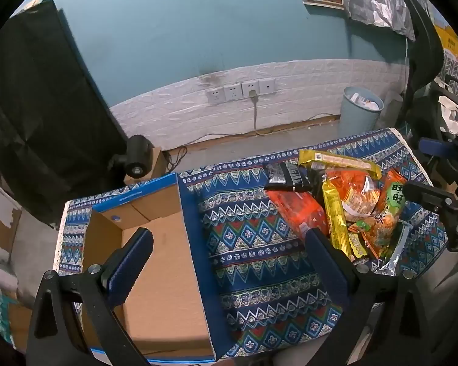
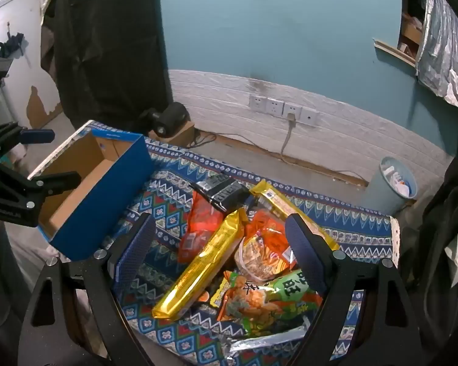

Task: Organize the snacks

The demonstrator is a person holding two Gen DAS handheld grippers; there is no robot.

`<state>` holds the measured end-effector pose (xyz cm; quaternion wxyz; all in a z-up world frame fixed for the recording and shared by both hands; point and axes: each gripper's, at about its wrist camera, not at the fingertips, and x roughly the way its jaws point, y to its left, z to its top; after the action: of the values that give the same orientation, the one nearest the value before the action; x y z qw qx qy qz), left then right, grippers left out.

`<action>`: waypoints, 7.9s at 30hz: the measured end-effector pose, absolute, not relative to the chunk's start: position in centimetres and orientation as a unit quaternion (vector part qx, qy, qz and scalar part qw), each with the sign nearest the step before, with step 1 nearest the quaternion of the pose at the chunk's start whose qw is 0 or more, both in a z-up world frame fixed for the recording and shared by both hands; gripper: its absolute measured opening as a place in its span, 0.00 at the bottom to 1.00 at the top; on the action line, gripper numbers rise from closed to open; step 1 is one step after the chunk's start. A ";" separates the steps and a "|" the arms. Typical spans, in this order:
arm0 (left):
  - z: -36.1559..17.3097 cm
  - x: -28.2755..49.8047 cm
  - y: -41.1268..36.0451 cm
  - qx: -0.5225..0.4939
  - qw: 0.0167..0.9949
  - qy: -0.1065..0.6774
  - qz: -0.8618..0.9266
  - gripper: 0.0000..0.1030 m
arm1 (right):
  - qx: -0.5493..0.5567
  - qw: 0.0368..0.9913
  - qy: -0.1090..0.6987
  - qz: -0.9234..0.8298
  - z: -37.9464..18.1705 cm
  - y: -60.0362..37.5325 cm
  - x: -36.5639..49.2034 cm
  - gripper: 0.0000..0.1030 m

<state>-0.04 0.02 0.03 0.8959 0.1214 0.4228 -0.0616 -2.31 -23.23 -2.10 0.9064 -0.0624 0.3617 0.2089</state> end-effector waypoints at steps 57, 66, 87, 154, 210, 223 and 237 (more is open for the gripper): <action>-0.5 -0.6 -0.5 0.128 0.891 0.431 -0.072 0.98 | -0.074 0.903 0.371 0.205 -2.4 -23.4 -2.9 0.83; -0.5 -0.7 -0.6 0.130 0.890 0.430 -0.076 0.98 | -0.075 0.902 0.374 0.203 -2.5 -23.5 -2.7 0.83; -0.6 -0.9 -0.7 0.130 0.889 0.432 -0.079 0.98 | -0.074 0.900 0.378 0.202 -2.8 -23.6 -2.7 0.83; -9.6 3.0 -7.1 0.151 0.827 0.526 -0.126 0.98 | -0.030 0.849 0.520 0.092 -11.5 -30.0 -1.5 0.83; -17.9 5.8 -12.6 0.113 0.760 0.611 -0.190 0.29 | 0.035 0.833 0.545 0.089 -15.6 -31.5 2.7 0.40; -13.2 3.0 -10.7 0.110 0.789 0.570 -0.199 0.27 | 0.002 0.857 0.504 0.108 -12.1 -30.6 0.5 0.40; -8.7 2.1 -8.5 0.132 0.835 0.504 -0.175 0.27 | -0.041 0.874 0.469 0.122 -8.9 -28.5 -0.8 0.40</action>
<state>2.12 -8.46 -8.73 0.8353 0.1319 0.5043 -0.1747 -0.79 -28.49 -8.88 0.8740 -0.0407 0.4686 0.1224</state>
